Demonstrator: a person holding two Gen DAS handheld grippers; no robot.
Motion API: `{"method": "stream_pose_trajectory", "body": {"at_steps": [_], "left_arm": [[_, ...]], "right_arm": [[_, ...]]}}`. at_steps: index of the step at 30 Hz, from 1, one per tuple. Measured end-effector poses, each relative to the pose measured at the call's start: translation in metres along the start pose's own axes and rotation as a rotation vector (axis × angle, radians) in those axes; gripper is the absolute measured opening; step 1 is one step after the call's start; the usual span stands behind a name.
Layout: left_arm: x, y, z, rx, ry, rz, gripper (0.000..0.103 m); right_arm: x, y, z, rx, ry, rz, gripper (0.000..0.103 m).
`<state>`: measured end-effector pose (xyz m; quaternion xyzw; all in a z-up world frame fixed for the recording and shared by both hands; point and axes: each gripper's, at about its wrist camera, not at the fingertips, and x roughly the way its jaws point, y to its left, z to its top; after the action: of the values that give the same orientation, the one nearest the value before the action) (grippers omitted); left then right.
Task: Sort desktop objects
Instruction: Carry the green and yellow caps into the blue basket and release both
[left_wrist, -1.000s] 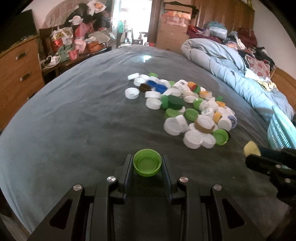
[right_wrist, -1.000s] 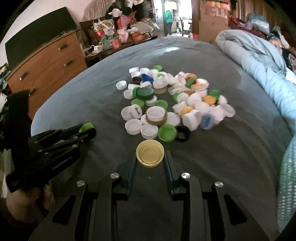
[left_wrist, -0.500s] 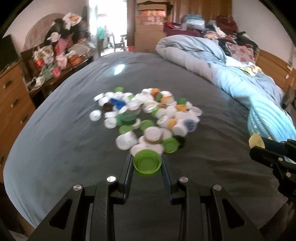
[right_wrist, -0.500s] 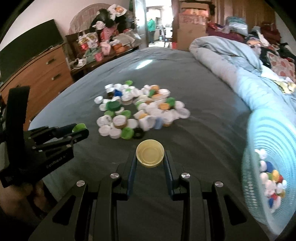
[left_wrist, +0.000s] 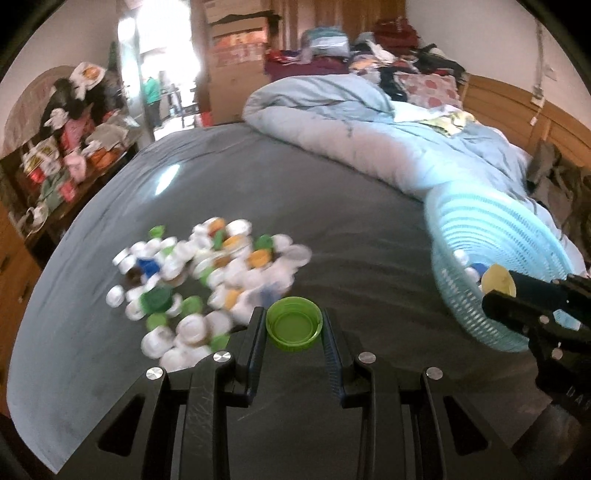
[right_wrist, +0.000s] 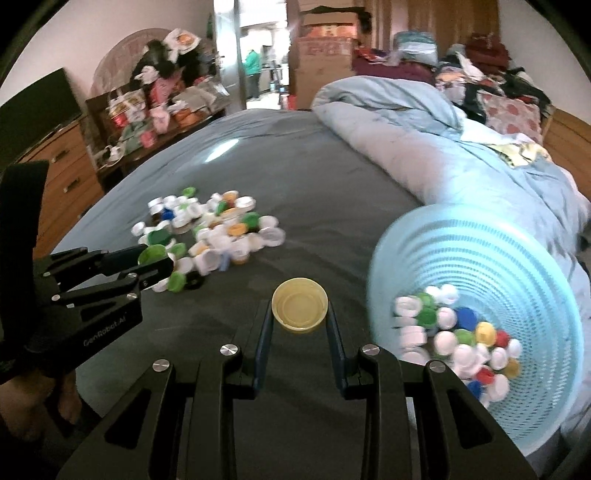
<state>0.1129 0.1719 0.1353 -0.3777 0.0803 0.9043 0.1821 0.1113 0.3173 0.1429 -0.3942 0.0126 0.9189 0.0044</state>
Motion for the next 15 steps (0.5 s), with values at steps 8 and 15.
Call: {"method": "stream_pose_trajectory", "body": {"at_steps": [8,15], "left_arm": [[0.005,-0.071,0.041,0.083,-0.012,-0.077,0.031],[0.019,-0.134,0.068,0.174,0.017,-0.147,0.031]], "right_arm": [[-0.02,-0.073,-0.005,0.112,-0.016,-0.072,0.025],[-0.037,-0.135,-0.012,0.193,0.003,-0.147,0.025]]}}
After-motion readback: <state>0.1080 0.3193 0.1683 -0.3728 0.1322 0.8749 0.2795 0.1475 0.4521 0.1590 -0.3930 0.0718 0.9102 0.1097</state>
